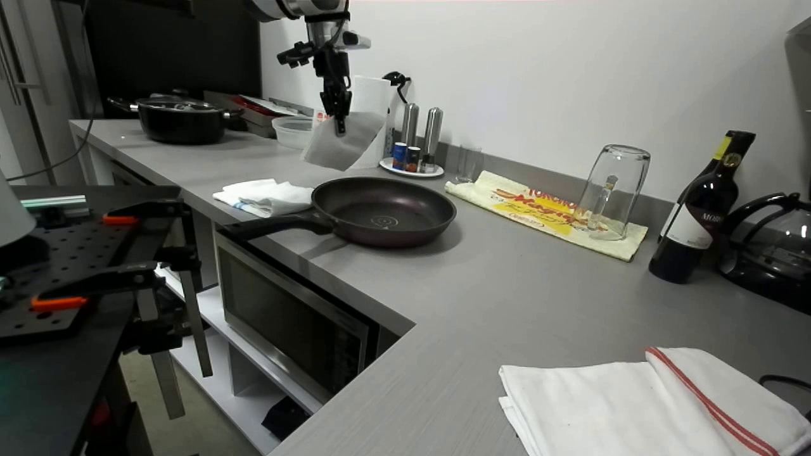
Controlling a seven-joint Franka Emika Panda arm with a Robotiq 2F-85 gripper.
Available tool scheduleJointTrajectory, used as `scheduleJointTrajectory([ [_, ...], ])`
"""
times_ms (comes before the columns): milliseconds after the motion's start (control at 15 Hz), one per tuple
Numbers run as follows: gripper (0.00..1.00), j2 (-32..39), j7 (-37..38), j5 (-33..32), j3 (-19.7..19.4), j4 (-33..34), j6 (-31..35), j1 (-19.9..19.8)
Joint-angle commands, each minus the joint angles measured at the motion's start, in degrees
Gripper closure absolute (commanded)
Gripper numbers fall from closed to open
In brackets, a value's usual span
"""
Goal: Pick the cloth and use it to wipe the cloth
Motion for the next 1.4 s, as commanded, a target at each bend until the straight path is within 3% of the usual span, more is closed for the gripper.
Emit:
scheduleJointTrajectory([
  [0, 0.96, 1.70, -6.14, 12.33, 2.20, -1.95, 4.48, 0.06],
  [267, 0.96, 5.67, -15.19, 27.92, 5.55, -1.02, 7.44, -0.75],
  [467, 0.96, 8.28, -19.31, 34.49, 6.23, 0.22, 7.53, -0.57],
  [800, 0.96, 10.43, -21.53, 38.69, 5.26, 0.87, 7.07, -0.21],
  [1000, 0.96, 10.93, -20.43, 37.12, 3.36, 0.41, 5.46, 0.91],
  [1067, 0.58, 11.06, -20.35, 37.04, 3.13, 0.22, 5.24, 1.00],
  [1200, 0.51, 11.04, -20.20, 36.56, 2.56, -0.14, 4.93, 1.44],
  [1333, 0.36, 10.58, -19.61, 35.43, 1.58, -0.70, 4.83, 2.32],
])
